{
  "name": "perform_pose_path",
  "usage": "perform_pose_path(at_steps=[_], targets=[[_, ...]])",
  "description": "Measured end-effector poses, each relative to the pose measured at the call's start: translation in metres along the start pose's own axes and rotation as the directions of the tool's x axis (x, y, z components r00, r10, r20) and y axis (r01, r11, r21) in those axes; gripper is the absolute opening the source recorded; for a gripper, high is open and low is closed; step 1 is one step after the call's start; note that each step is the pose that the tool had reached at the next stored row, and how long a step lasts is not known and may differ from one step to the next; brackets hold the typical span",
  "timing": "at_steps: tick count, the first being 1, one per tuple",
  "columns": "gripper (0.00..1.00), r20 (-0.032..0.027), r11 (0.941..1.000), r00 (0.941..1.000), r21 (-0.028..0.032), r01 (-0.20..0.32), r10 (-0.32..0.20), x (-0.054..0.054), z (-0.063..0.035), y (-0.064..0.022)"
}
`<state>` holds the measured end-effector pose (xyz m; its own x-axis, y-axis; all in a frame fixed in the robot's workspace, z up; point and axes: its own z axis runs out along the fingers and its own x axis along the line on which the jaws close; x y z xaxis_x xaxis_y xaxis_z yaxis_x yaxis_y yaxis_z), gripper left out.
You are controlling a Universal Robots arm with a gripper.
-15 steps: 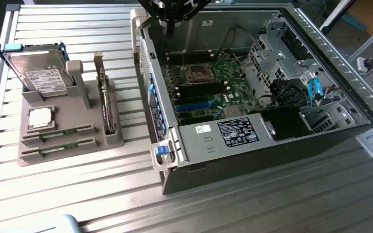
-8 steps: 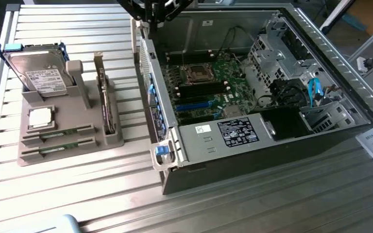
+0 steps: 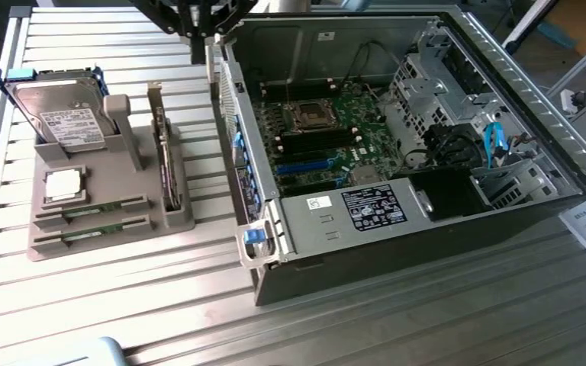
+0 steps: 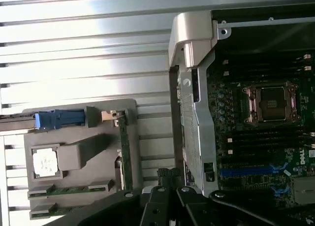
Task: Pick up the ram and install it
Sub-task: 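Reach for the ram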
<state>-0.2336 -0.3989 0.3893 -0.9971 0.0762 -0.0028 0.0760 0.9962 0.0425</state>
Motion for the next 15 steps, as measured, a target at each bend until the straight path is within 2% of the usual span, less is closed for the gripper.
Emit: perform_pose_path(at_steps=[5,12,15], targets=[[0.11,0.0001,1.0000,1.0000,0.0000,0.000,0.000,0.027,-0.0001,-0.0021],[0.11,0.0003,1.0000,1.0000,0.0000,0.000,0.000,0.091,-0.0006,-0.0069],[0.11,0.0004,1.0000,1.0000,-0.0001,0.000,0.000,0.110,-0.0007,-0.0084]])
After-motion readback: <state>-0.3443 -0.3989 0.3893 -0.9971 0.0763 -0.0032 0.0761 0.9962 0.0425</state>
